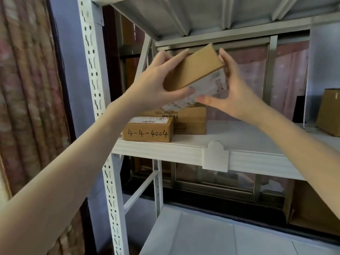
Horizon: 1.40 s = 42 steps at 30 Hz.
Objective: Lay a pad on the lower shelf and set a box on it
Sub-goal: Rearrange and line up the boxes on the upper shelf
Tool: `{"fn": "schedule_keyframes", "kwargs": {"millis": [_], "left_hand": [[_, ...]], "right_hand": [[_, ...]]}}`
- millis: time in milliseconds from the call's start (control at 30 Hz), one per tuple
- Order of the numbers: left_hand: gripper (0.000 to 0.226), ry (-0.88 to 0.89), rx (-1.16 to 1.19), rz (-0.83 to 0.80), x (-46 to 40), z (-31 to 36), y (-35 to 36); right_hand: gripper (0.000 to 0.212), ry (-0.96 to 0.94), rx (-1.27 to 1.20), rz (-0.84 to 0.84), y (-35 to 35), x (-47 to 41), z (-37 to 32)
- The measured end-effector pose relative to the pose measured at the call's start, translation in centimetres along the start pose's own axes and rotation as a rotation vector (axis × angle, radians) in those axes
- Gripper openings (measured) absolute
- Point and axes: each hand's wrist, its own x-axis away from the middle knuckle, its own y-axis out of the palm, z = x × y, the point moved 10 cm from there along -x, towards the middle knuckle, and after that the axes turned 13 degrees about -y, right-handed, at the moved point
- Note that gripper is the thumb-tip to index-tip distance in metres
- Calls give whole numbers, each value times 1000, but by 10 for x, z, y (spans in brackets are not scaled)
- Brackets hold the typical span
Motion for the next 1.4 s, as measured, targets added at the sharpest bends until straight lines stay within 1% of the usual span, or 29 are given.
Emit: {"fn": "schedule_keyframes", "kwargs": {"millis": [67, 133, 200, 233, 300, 367, 467, 500, 533, 600, 633, 700, 800, 867, 933, 1000, 1067, 1133, 1167, 1233, 1400], "left_hand": [[75, -6, 45, -72, -11, 10, 12], [62, 5, 72, -120, -19, 17, 25], [50, 14, 22, -185, -21, 20, 47], [47, 19, -38, -209, -20, 20, 59], [46, 21, -163, -202, -18, 14, 76], [48, -37, -200, -146, -15, -1, 80], [48, -242, -235, -74, -5, -48, 78], [48, -312, -270, -78, 2, -66, 79], [46, -341, -331, -102, 9, -79, 82], [43, -306, -503, -224, 27, -97, 96], [45, -299, -532, -265, 34, -103, 100], [51, -252, -561, -255, 42, -107, 102], [43, -171, -627, -212, 43, -102, 101], [44, -144, -641, -213, 43, -102, 102], [46, -170, -630, -209, 42, -103, 97], [42, -224, -600, -135, 37, -100, 87], [38, -272, -446, -40, 27, -84, 78], [47, -300, -229, 9, 15, -61, 76], [51, -275, -199, 22, 9, -46, 79], [51, -208, -181, 34, -3, -17, 90], [54, -112, -132, 41, -32, 58, 125]], "right_hand": [[117, 53, -58, 15, -11, 5, 11], [97, 99, -61, 17, -22, 13, 21], [78, 175, -28, 14, -31, 26, 33], [75, 228, -6, 4, -33, 34, 42], [76, 329, 43, -46, -27, 49, 62], [76, 402, 68, -94, -15, 60, 77], [75, 446, 80, -111, 3, 69, 92], [76, 451, 77, -122, 10, 70, 94], [77, 454, 65, -140, 17, 70, 96], [86, 457, 40, -193, 33, 70, 96], [92, 450, 46, -220, 40, 70, 95], [102, 425, 95, -249, 49, 70, 92], [103, 422, 115, -268, 53, 68, 92], [105, 450, 100, -299, 55, 69, 93], [105, 465, 70, -313, 53, 70, 90], [104, 454, 74, -301, 47, 69, 85], [107, 447, 131, -262, 31, 71, 83], [108, 438, 197, -226, 10, 75, 83], [107, 429, 230, -204, -3, 77, 82], [104, 425, 296, -176, -32, 83, 80], [103, 424, 396, -159, -113, 107, 84]]}}
